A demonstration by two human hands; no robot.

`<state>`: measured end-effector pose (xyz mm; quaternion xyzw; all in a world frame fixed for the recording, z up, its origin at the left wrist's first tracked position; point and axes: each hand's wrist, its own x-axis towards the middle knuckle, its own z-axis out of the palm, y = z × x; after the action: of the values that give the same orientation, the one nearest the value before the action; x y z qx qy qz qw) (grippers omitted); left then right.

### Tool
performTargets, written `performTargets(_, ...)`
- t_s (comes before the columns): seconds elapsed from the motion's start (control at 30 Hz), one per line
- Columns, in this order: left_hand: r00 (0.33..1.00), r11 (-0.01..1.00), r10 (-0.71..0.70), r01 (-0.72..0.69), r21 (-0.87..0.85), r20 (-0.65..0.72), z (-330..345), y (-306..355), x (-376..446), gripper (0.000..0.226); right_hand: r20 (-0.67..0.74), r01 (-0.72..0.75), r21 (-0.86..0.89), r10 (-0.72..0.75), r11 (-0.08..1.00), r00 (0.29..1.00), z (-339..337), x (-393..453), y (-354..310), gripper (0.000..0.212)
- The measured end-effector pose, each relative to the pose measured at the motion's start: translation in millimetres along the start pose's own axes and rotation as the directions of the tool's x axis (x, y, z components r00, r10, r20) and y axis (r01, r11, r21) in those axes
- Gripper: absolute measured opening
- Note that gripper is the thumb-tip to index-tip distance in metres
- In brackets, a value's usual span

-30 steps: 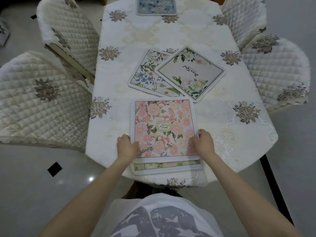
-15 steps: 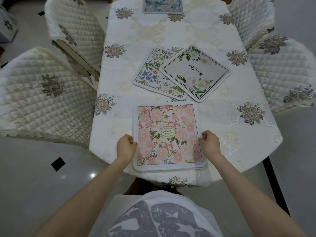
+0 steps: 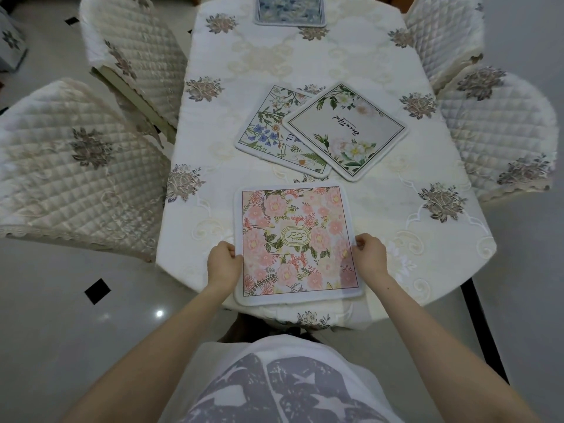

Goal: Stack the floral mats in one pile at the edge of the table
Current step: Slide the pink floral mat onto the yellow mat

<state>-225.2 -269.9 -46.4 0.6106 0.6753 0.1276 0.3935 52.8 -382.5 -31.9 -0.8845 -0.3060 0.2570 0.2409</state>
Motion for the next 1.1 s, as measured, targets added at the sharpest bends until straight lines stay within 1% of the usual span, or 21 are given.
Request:
performTargets(0.1,1.000,1.000,-0.002,0.002,-0.001,0.028,-2.8,1.4,3.5,0.014,0.020,-0.013,-0.017,0.013,1.000,1.000,1.2,2.0,-1.9,0.018)
performTargets(0.2,0.999,0.999,0.040,-0.041,0.027,0.037,-5.2,7.0,9.5,0.019,0.042,-0.019,-0.031,0.020,0.999,0.999,-1.4,6.8,-2.6,0.018)
performTargets(0.27,0.997,0.997,0.066,-0.067,0.032,0.043,-5.2,16.7,16.5,0.028,0.024,-0.021,-0.038,0.022,0.999,0.999,-4.1,11.2,-4.2,0.022)
performTargets(0.33,0.994,0.995,0.097,-0.098,0.011,0.056,-4.4,32.2,26.6,0.037,-0.012,-0.018,-0.022,0.017,1.000,1.000,-7.2,16.2,-9.3,0.031)
performTargets(0.47,0.974,0.978,0.207,-0.208,-0.002,0.096,-1.2,77.4,54.5,0.042,-0.055,-0.001,0.051,0.004,0.999,0.998,-14.4,31.0,-29.4,0.039)
performTargets(0.57,0.946,0.955,0.293,-0.295,-0.005,0.135,2.9,117.3,83.5,0.044,-0.117,0.008,0.111,0.005,0.994,0.993,-21.7,47.8,-48.1,0.041)
performTargets(0.63,0.917,0.930,0.362,-0.369,0.007,0.167,3.9,141.4,101.8,0.045,-0.145,0.015,0.139,0.005,0.990,0.989,-25.7,57.7,-60.3,0.043)
performTargets(0.7,0.869,0.885,0.447,-0.464,0.040,0.212,9.4,173.5,130.7,0.045,-0.196,-0.004,0.179,0.040,0.984,0.980,-30.2,78.2,-71.1,0.044)
performTargets(0.77,0.840,0.854,0.491,-0.517,0.061,0.231,12.5,199.1,153.5,0.045,-0.220,-0.013,0.208,0.060,0.978,0.974,-31.4,91.6,-81.0,0.043)
performTargets(0.83,0.818,0.832,0.516,-0.549,0.080,0.255,22.8,231.0,187.9,0.046,-0.238,-0.047,0.249,0.108,0.967,0.965,-30.9,118.1,-89.3,0.044)
performTargets(0.93,0.788,0.803,0.537,-0.587,0.104,0.300,42.0,269.7,238.2,0.048,-0.250,-0.093,0.263,0.161,0.960,0.955,-26.9,155.8,-96.7,0.045)
performTargets(1.03,0.784,0.794,0.527,-0.592,0.139,0.328,63.4,291.8,282.8,0.050,-0.253,-0.158,0.251,0.222,0.955,0.942,-21.2,190.9,-94.4,0.047)
performTargets(1.1,0.793,0.792,0.508,-0.583,0.181,0.335,78.1,298.1,307.8,0.050,-0.264,-0.211,0.223,0.267,0.952,0.927,-16.4,211.1,-89.5,0.046)
